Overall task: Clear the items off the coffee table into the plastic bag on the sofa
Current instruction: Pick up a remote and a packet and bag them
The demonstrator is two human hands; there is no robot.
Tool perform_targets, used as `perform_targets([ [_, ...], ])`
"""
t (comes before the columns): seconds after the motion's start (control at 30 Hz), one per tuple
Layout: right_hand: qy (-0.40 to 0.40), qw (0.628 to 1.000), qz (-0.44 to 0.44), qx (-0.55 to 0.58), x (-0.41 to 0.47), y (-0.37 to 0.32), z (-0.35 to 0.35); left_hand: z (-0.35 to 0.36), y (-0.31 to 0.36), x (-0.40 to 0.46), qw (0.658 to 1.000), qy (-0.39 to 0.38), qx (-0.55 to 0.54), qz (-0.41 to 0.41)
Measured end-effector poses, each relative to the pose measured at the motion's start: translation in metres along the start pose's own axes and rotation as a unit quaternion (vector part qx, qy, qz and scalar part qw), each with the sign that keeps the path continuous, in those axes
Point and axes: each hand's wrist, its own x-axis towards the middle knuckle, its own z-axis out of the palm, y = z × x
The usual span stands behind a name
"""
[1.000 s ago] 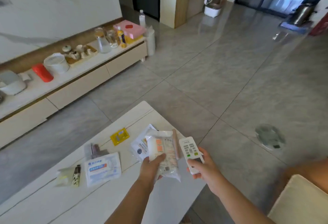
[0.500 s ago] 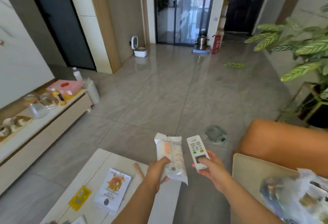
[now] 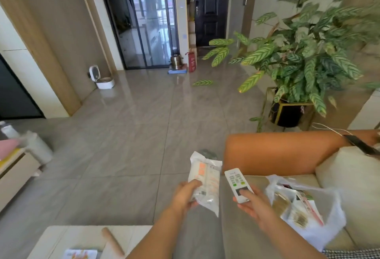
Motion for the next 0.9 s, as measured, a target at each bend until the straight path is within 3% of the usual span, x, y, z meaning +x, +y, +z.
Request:
perform_targets([
  [0.4, 0.150, 0.984, 0.031, 0.096, 0.032, 0.001, -0.157, 0.171, -0.041, 0.030, 0.989, -0.093, 0.110, -0.016],
  [0.57, 0.215, 0.968, 0.048, 0.119, 0.051, 0.005, -0.203, 0.223, -0.060, 0.041, 0.980, -0.098, 0.171, -0.033],
  [0.7, 0.266, 0.956, 0.068, 0.102, 0.069, 0.015, -0.230, 0.261, -0.071, 0.059, 0.965, -0.128, 0.223, -0.058],
  [0.9, 0.344, 0.926, 0.156, -0.018, 0.093, 0.021, -0.256, 0.313, -0.103, 0.109, 0.940, -0.143, 0.247, -0.189],
])
